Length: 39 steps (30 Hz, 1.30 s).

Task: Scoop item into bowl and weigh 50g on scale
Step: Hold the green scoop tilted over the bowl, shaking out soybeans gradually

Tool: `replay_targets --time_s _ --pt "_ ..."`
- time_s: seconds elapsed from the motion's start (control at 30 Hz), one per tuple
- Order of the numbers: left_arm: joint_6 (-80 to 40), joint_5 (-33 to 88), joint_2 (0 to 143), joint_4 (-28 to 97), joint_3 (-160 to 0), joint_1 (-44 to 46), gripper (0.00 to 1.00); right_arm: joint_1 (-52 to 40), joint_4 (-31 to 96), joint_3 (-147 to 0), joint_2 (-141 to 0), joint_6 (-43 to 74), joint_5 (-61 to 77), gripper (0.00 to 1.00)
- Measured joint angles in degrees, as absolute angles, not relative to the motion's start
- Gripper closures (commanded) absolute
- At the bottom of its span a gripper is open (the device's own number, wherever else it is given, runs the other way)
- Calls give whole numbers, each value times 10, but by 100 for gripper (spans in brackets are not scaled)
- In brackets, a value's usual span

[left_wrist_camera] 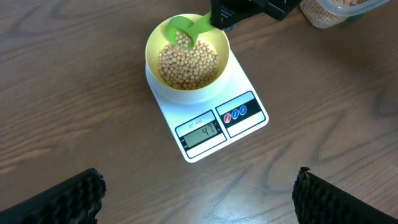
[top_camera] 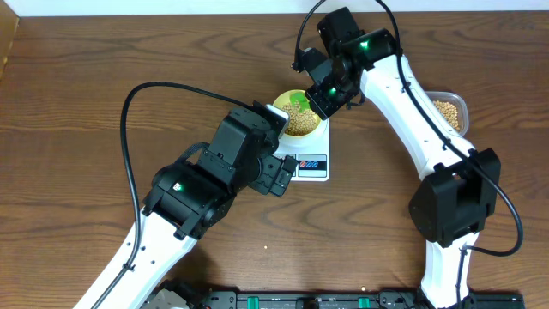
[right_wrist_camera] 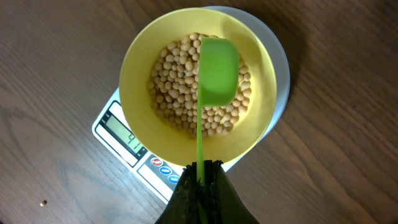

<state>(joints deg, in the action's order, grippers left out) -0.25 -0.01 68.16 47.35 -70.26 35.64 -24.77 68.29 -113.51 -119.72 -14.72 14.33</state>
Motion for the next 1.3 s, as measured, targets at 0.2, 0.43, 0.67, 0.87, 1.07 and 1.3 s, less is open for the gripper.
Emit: replay_targets --time_s 0.2,0.43,0.67,0.87,1.07,1.3 --pt "-3 0 682 474 -703 356 1 -248 683 -1135 -1191 -147 140 99" --pt "-3 0 682 474 -703 356 1 -248 683 -1135 -1190 -147 138 99" --pt "-3 0 682 474 -703 356 1 -248 683 -1135 -1190 -147 136 99" --pt "-3 0 682 474 -703 356 1 -248 684 -1135 -1190 -147 136 99" --pt "-3 0 682 474 -703 356 1 -248 684 -1135 -1190 -147 135 99" --pt "-3 0 682 474 -703 356 1 -248 684 -1135 -1190 -147 135 99"
